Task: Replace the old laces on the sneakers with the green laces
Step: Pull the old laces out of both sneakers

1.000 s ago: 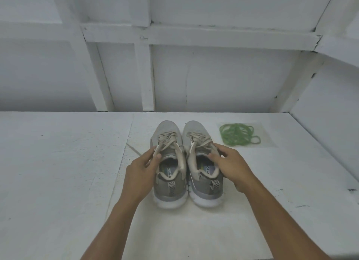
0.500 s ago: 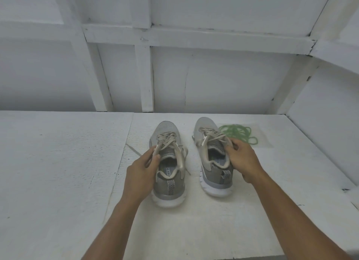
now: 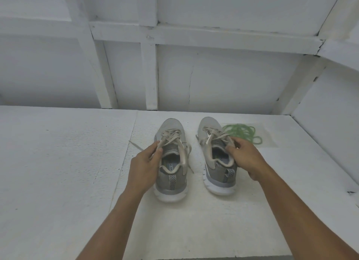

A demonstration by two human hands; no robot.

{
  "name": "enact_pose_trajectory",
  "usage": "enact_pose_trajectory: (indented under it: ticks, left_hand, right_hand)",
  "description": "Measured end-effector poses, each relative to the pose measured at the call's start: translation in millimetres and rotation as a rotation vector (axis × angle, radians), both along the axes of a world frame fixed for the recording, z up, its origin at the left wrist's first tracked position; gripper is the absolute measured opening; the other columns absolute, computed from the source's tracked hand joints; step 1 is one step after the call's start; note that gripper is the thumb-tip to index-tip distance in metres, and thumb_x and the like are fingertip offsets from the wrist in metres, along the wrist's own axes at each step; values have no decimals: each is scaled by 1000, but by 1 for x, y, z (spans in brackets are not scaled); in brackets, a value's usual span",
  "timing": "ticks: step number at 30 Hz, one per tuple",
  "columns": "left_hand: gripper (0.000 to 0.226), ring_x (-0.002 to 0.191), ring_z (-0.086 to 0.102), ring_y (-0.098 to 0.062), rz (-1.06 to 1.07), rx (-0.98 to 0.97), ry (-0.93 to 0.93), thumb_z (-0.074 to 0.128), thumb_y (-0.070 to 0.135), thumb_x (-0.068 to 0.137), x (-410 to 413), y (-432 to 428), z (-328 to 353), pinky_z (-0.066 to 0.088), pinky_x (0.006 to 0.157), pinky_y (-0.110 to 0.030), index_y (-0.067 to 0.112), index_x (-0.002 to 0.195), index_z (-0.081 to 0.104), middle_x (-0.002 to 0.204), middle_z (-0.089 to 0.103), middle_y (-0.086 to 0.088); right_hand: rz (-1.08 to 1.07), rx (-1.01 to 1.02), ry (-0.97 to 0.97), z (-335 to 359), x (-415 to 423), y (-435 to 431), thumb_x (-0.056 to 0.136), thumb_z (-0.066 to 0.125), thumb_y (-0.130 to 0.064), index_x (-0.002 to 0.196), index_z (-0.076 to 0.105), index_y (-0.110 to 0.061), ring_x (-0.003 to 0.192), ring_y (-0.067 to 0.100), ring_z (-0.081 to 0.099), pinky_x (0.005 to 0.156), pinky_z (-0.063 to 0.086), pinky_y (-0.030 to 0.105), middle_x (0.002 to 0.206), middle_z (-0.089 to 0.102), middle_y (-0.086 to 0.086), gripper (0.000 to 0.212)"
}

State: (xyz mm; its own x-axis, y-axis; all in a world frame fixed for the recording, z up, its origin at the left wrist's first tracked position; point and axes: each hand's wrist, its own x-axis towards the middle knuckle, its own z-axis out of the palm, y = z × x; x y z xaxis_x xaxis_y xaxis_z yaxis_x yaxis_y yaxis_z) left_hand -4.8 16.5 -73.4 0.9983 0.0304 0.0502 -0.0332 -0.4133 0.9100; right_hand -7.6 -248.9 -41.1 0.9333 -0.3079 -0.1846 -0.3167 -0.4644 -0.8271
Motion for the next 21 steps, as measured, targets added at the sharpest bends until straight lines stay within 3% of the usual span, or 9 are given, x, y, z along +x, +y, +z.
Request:
enact_pose_trajectory:
  ticks: [2,3,5,8,12,17,21]
  left_hand:
    - [26,105,62,-7,17,-12,19,52,42,96,0,0,-2,50,91,-31,56,117,58,111,68,14]
    - [34,113,59,-8,50,-9,20,55,43,95,0,0,-3,48,95,-30,42,128,57,121,64,13]
    - [43,117,54,-13,183,25,-35,62,43,90,-2,-2,-2,44,96,-31,27,130,58,125,59,8]
    - [30,96,56,-13,302,37,-155,69,44,84,-5,-4,5,46,81,-28,28,109,63,103,59,5]
    - [14,78,62,-2,225,-44,-102,68,41,86,0,-5,7,52,67,-26,30,93,64,83,65,10]
    - [12,79,64,3,193,-75,-97,64,39,89,0,-8,0,49,63,-16,34,99,67,84,66,17]
    - [12,76,63,8,200,-104,-86,63,41,89,-1,-8,-2,45,62,-7,37,100,68,85,67,18]
  right_hand:
    - [-13,-146,-54,14,1,7,93,53,-12,136,50,-19,106,18,54,87,43,29,131,55,1,43]
    - [-29,-230,-129,23,2,13,92,53,-10,137,49,-17,113,19,52,91,40,28,134,52,3,45]
    - [3,-353,-325,35,2,31,88,55,-6,130,54,-14,122,20,47,99,35,25,134,51,2,42]
    - [260,-435,-491,36,3,64,86,60,-7,109,66,-14,129,18,40,103,22,17,130,55,1,25]
    - [578,-514,-492,23,14,97,89,61,-14,101,70,-14,137,20,30,111,17,25,134,55,2,15]
    - [682,-669,-428,13,35,108,90,60,-27,111,68,-19,132,14,30,108,24,29,139,49,-2,23]
    - [672,-683,-407,9,43,114,89,63,-32,101,64,-20,118,17,42,98,37,35,123,55,-5,17]
